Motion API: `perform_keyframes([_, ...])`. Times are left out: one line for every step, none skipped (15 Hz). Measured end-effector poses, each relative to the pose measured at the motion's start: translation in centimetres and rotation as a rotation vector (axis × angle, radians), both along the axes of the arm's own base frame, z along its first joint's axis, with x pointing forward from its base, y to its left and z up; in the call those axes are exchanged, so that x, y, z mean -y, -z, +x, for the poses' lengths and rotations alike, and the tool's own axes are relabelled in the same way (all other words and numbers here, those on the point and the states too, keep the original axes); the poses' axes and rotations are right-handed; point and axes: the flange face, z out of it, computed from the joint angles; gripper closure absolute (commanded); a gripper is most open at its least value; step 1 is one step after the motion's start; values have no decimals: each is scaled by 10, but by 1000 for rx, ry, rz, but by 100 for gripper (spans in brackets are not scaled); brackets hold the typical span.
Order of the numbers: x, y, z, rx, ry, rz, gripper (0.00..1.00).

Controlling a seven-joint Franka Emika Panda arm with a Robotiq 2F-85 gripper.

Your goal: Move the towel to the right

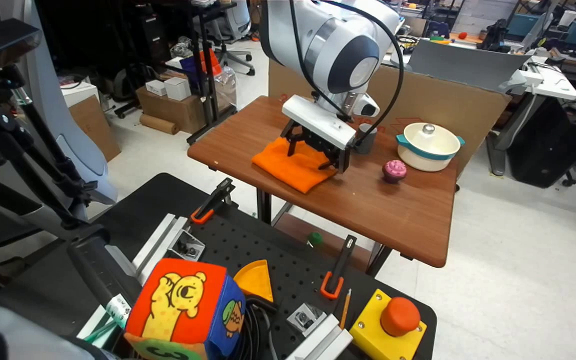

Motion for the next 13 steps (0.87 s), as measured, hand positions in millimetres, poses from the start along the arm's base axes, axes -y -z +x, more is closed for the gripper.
perform_keyframes([-1,-2,-2,0,-7,-4,0])
perform_keyframes([-4,-5,-6,-1,-23,-9,0])
perform_keyframes([-9,-9,-12,-3,-45,-13,0])
perform_keyframes([-17,-13,-20,-5,-77,-14,0])
perform_keyframes([-27,-19,-30,-7,-115,-17,0])
perform_keyframes([-38,-27,-42,-7,-156,-18,0])
perform_keyframes([-47,-35,-53,-6,-185,-19,0])
perform_keyframes([-53,-42,-62,-5,-202,-23,0])
perform_keyframes([-55,-47,-68,-3,-211,-26,0])
perform_keyframes([-54,-50,-71,-1,-214,-28,0])
perform_keyframes([-53,-51,-72,-1,-215,-29,0])
perform_keyframes([-53,-50,-72,-2,-216,-29,0])
perform_keyframes([-52,-50,-73,-3,-216,-29,0])
